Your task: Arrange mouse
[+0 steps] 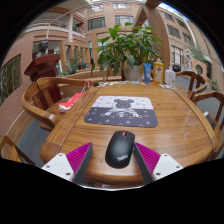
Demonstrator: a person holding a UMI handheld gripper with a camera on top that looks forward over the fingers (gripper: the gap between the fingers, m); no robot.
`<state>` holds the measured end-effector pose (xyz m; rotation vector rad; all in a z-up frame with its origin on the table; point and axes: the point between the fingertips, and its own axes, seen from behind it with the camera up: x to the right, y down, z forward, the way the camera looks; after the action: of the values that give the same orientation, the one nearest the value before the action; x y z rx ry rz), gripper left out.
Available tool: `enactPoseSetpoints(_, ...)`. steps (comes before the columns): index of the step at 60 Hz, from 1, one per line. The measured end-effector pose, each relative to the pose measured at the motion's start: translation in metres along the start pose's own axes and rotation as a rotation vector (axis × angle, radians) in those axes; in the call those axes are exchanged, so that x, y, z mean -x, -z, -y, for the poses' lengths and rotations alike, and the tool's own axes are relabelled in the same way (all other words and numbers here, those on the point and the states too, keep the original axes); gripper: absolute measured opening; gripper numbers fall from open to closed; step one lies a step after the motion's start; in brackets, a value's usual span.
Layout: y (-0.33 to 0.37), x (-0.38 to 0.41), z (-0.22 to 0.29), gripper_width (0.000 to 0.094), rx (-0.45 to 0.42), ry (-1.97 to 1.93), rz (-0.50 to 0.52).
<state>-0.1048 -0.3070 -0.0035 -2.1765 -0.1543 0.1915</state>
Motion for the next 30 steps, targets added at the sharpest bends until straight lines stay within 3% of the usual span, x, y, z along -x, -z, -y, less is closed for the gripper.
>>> enactPoseSetpoints(5, -0.013, 0.002, 0.007, 0.0779, -0.003, 0.021, -0.031)
enactPoseSetpoints(13, -0.027, 0.008, 0.008, 0.0452, -0.027, 0.068, -0.101)
enactPoseSetpoints(30, -0.017, 0.007, 0.008, 0.0347, -0.014, 0.035, -0.043)
